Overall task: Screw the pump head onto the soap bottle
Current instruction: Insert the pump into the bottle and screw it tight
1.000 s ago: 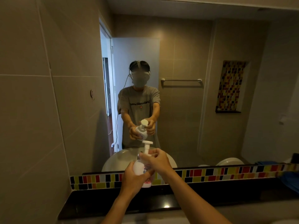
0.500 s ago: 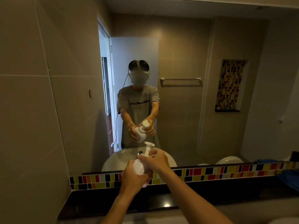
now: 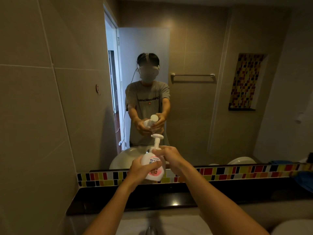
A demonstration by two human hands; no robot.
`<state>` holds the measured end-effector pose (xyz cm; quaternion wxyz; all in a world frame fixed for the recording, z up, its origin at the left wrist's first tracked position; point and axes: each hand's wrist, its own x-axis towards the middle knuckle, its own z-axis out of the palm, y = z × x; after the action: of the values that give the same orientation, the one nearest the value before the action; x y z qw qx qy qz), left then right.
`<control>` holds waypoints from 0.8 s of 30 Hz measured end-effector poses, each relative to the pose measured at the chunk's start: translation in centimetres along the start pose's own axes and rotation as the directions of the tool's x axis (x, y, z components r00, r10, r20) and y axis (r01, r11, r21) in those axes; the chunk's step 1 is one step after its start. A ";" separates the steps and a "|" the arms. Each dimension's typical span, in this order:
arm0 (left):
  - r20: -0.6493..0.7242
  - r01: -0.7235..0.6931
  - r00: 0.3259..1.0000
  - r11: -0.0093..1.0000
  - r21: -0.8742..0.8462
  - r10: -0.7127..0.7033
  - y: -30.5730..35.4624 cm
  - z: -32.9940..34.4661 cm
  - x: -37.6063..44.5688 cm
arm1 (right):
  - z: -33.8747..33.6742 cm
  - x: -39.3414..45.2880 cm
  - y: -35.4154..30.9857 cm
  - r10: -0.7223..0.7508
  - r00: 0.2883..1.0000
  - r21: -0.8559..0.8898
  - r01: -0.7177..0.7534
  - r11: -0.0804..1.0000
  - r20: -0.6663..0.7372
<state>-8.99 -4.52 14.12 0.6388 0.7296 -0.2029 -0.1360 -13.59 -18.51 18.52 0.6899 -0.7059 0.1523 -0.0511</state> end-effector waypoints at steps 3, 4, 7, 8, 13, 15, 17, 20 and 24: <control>-0.121 -0.083 0.987 0.975 0.205 0.109 -0.4 0.3 0.3 | 0.2 0.3 0.4 -0.058 0.992 -0.033 0.054 0.998 -0.109; -0.145 -0.088 0.982 0.972 0.218 0.122 -0.5 0.4 0.2 | 0.1 0.5 0.5 -0.058 0.990 -0.015 0.056 0.998 -0.127; -0.125 -0.067 0.988 0.985 0.158 0.087 -0.7 0.2 0.2 | 0.0 1.0 0.5 -0.005 0.990 0.064 0.014 0.998 -0.141; -0.079 -0.056 0.995 0.993 0.103 0.064 -0.6 0.0 0.1 | -0.2 1.1 0.4 0.012 0.993 0.085 -0.002 0.996 -0.116; 0.164 0.052 0.986 0.985 -0.166 -0.024 0.0 -0.2 -0.6 | -0.4 1.1 0.5 0.002 0.996 0.094 -0.011 0.996 0.090; 0.075 0.023 0.997 0.995 -0.094 -0.016 0.1 0.2 -0.6 | -0.1 1.1 0.6 -0.041 0.999 0.023 0.041 0.999 -0.004; -0.049 -0.043 0.998 0.996 0.084 0.047 -0.2 0.6 -0.3 | 0.3 1.1 0.8 -0.095 0.988 -0.056 0.089 0.994 -0.118; -0.119 -0.060 0.990 0.990 0.127 0.075 -0.3 1.0 -0.2 | 0.1 1.2 1.0 -0.063 0.988 0.008 0.065 0.998 -0.141; 0.090 0.043 0.995 0.998 -0.035 -0.040 0.3 0.2 -0.3 | -0.7 1.1 0.5 0.011 0.998 0.117 -0.003 0.993 -0.069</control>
<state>-9.32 -4.56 14.33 0.6395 0.7149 -0.2135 -0.1854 -12.81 -19.44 17.88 0.7245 -0.6615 0.1757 -0.0821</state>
